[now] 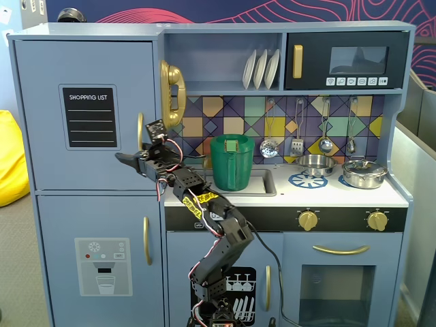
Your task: Open the left cabinet door
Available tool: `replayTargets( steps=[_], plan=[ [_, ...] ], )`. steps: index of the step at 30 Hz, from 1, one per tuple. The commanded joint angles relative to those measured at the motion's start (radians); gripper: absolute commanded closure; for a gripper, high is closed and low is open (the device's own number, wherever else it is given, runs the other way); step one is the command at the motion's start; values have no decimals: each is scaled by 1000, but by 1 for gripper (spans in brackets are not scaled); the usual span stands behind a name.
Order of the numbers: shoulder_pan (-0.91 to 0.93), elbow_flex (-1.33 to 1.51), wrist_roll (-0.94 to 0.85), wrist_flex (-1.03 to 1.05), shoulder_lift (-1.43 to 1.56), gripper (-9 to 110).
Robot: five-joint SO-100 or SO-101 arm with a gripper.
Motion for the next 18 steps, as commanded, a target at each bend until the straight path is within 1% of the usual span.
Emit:
replayTargets(
  steps=[1,8,18],
  plan=[
    [-81,-77,-94,-43,-11,79],
    [-235,-8,-242,-41,37,83],
    [-327,92,-341,-18,170,86]
  ],
)
